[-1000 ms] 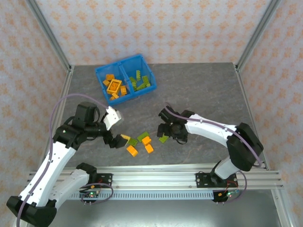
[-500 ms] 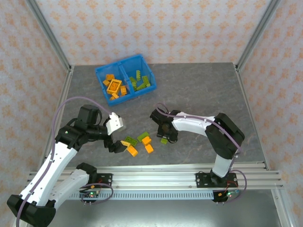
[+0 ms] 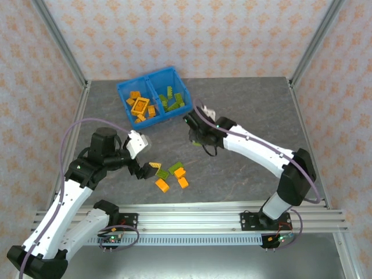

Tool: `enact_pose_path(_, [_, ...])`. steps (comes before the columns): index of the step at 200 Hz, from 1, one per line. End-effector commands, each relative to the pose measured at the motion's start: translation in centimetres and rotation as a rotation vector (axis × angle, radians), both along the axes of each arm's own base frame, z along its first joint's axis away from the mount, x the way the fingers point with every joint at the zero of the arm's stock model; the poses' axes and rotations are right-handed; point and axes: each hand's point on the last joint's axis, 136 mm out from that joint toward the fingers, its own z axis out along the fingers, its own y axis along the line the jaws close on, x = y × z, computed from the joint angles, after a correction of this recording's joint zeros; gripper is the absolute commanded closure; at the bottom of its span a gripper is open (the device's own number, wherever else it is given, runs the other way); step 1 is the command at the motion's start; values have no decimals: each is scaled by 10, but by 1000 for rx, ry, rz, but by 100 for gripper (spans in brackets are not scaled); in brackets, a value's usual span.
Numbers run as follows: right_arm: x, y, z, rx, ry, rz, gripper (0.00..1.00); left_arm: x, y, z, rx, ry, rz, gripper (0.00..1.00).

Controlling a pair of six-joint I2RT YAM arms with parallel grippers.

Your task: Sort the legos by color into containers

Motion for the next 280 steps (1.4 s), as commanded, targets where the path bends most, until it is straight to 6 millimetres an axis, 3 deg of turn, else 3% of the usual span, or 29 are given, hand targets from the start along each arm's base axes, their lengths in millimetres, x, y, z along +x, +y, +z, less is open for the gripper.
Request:
enact_pose_path(1, [43, 13, 42, -117, -192, 91, 75, 27, 12, 14, -48, -12, 195, 0])
enact_pose_path(35, [117, 52, 56, -85, -264, 122, 76, 50, 41, 25, -80, 28, 471, 0])
enact_pose_path(54, [157, 76, 49, -104, -302, 166, 76, 63, 63, 28, -134, 72, 674, 0])
enact_pose_path(78, [199, 96, 22, -127, -300, 199, 74, 69, 77, 24, -176, 145, 825, 0])
enact_pose_path(103, [229, 113, -15, -66, -283, 247, 73, 67, 81, 14, -152, 201, 861, 0])
enact_pose_path(125, [243, 124, -45, -32, -281, 283, 68, 65, 87, 8, -153, 222, 907, 0])
enact_pose_path(152, [256, 127, -52, 26, -289, 273, 60, 59, 92, -1, -198, 280, 974, 0])
enact_pose_path(162, [257, 130, -43, 54, -301, 276, 54, 59, 98, -9, -232, 310, 1042, 0])
enact_pose_path(177, [256, 132, -25, 80, -323, 277, 44, 51, 123, -29, -302, 389, 1282, 1])
enact_pose_path(193, [253, 127, -4, 81, -342, 269, 37, 40, 136, -46, -342, 456, 1423, 10])
enact_pose_path(232, [227, 101, 59, 58, -353, 250, 36, 27, 117, -77, -436, 674, 1458, 11])
enact_pose_path(255, [192, 72, 97, 27, -324, 248, 32, 13, 96, -100, -433, 854, 1472, 12])
enact_pose_path(280, [143, 40, 115, 1, -280, 271, 28, 5, 70, -114, -386, 930, 1468, 12])
